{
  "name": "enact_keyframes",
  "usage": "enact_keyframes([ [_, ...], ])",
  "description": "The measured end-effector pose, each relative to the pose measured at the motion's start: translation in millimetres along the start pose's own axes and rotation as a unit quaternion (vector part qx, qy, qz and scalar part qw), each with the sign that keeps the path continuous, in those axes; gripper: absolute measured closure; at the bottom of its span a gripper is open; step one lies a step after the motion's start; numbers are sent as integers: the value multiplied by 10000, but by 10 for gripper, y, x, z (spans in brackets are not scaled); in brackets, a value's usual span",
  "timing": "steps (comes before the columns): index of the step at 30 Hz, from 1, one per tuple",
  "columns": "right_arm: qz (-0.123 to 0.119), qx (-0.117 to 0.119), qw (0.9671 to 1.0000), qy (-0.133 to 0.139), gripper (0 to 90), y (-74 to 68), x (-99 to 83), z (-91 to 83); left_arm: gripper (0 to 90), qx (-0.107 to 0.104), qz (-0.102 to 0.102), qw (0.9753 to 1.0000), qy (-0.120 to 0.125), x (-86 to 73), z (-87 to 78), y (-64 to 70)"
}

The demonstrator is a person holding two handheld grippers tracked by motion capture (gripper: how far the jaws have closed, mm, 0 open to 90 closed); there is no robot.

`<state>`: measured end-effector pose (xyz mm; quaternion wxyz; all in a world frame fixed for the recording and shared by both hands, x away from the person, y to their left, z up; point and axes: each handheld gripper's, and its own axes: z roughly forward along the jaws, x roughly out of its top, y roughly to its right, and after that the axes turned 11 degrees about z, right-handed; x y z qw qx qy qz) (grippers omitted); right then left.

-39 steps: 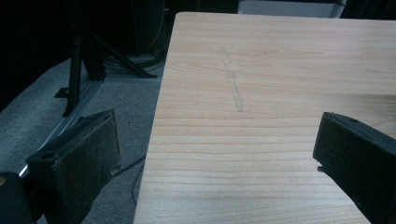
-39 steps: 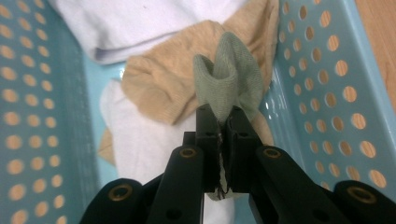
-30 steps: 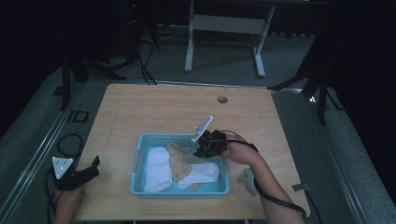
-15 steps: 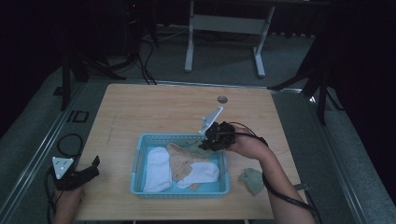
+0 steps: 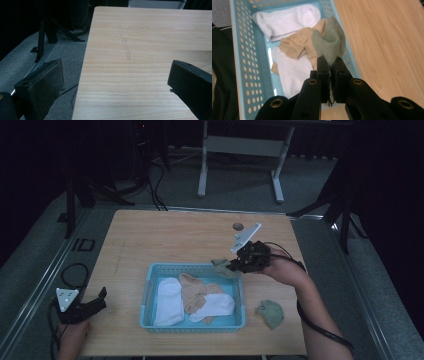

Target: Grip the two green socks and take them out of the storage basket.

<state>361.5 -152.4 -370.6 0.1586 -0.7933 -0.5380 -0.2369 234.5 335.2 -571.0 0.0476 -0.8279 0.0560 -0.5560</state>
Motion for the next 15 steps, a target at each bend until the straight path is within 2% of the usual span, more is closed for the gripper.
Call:
enact_keyframes([
  [10, 216, -225, 9994, 126, 857, 113, -155, -239, 4, 0, -5, 10000, -3, 0, 2, -1],
  [15, 408, -347, 9984, 195, 857, 215, -323, -354, 3, 1, -3, 10000, -8, 1, 3, -1],
])
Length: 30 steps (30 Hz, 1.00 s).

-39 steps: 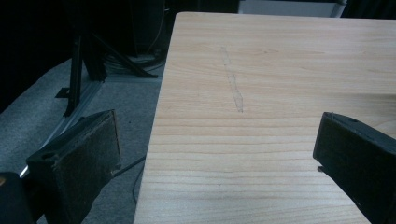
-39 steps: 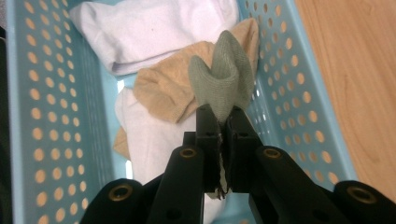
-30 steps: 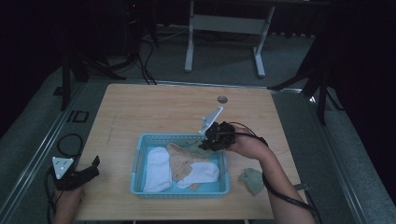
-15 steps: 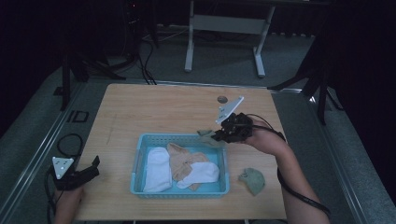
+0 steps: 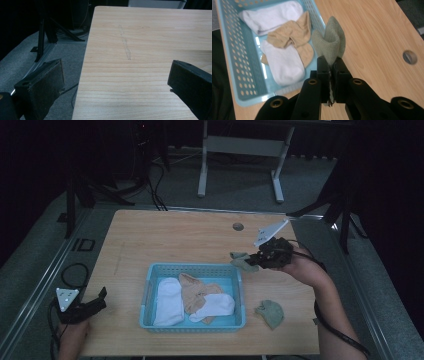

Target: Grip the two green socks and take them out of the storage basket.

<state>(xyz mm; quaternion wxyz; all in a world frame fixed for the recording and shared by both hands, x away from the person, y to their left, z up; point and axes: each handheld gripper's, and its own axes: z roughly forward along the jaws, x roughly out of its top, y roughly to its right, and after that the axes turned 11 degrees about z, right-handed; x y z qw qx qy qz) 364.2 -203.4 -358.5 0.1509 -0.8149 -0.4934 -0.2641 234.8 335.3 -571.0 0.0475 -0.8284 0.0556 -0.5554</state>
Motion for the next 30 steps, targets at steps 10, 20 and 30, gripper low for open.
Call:
enact_keyframes([
  [10, 438, -198, 9988, 5, 857, 229, -342, -59, 4, 13, -3, 10000, -16, 2, 2, 4],
  [20, 738, -306, 9968, 83, 857, 355, -610, -15, 4, 20, 29, 10000, -29, 2, -1, 6],
  [30, 1059, -159, 9942, 22, 857, 438, -872, 275, 4, 18, 29, 10000, -22, 1, -2, 6],
])
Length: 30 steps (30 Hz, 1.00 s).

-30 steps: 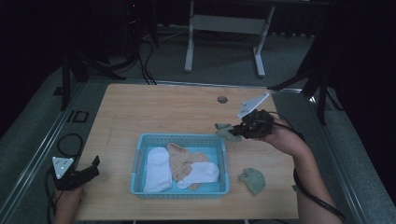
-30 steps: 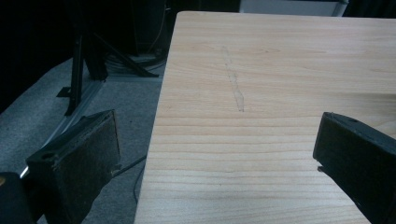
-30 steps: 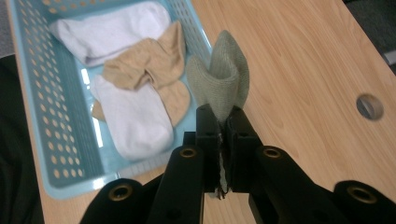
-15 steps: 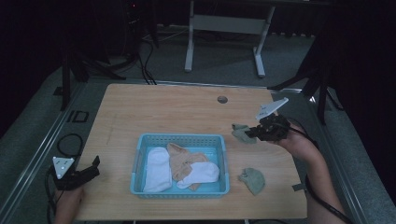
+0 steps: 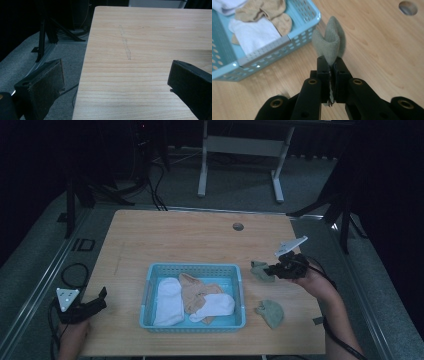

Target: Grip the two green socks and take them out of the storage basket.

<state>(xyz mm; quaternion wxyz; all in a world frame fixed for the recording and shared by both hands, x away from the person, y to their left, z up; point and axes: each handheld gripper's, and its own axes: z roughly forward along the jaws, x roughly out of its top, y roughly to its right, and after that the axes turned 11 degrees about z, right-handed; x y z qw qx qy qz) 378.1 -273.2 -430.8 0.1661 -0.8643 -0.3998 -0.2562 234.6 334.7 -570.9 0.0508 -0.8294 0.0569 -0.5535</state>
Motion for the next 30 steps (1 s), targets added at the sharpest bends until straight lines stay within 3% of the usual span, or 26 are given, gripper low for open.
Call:
enact_keyframes([
  [7, 168, 102, 9998, -58, 857, 60, -182, 211, 3, -3, 2, 10000, -7, 0, 1, -1],
  [10, 307, 304, 9991, 22, 857, 78, -257, 290, 4, -4, 3, 10000, -6, 1, 1, 0],
  [16, 406, 222, 9987, -228, 857, 102, -390, 499, 4, -5, 1, 10000, -7, 1, 1, 0],
  [30, 729, 273, 9965, -297, 855, 203, -528, 749, 4, 1, 13, 10000, -14, 2, 3, 3],
])
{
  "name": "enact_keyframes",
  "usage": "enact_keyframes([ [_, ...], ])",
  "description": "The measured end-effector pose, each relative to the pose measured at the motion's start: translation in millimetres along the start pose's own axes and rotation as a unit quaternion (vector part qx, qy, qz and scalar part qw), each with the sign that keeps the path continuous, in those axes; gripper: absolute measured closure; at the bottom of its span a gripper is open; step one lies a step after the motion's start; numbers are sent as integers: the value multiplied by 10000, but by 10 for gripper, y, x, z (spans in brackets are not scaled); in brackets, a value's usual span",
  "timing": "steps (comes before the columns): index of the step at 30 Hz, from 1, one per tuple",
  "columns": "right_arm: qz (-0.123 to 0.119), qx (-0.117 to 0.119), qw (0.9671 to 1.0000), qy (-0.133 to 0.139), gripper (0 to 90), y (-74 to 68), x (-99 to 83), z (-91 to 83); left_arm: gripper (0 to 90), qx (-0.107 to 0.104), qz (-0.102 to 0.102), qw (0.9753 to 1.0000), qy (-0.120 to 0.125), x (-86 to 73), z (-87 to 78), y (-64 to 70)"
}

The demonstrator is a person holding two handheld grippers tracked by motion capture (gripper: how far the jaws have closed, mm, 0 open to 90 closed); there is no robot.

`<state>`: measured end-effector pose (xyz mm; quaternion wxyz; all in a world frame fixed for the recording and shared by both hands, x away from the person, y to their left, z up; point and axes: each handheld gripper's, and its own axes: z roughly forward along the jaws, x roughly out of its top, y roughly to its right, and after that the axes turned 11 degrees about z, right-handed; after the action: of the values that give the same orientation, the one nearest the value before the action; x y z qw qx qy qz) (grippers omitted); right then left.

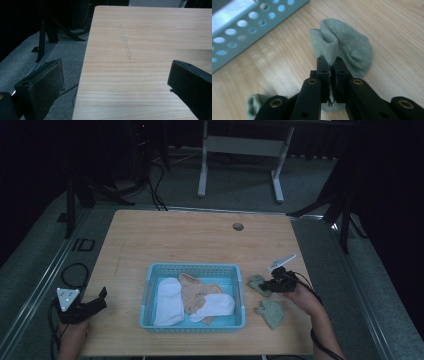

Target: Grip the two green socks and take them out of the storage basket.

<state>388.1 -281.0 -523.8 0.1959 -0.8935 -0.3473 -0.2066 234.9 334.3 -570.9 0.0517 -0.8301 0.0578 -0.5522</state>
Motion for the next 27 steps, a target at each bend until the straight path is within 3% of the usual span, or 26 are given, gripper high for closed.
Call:
enact_keyframes([
  [9, 41, -121, 9999, 1, 826, -13, 47, 52, 4, 3, -3, 10000, -6, 0, 1, -1],
  [10, -6, -124, 9999, 52, 754, -44, 68, 5, 4, 6, -3, 10000, -5, 0, 1, -1],
  [12, -30, -116, 9998, 180, 703, -64, 83, -62, 4, 2, -2, 10000, -4, 0, 0, -1],
  [17, -36, -141, 9991, 401, 651, -89, 88, -201, 3, 10, -5, 10000, -6, 0, 2, 0],
  [22, 180, -288, 9974, 637, 530, -38, 18, -323, 4, 10, -2, 10000, -4, 0, 1, 0],
  [25, 262, -312, 9966, 715, 510, -2, -31, -355, 4, 7, -4, 10000, -7, 0, 0, -1],
  [27, 439, -372, 9946, 863, 482, 66, -132, -389, 4, 5, -8, 10000, -6, 0, 0, -2],
])
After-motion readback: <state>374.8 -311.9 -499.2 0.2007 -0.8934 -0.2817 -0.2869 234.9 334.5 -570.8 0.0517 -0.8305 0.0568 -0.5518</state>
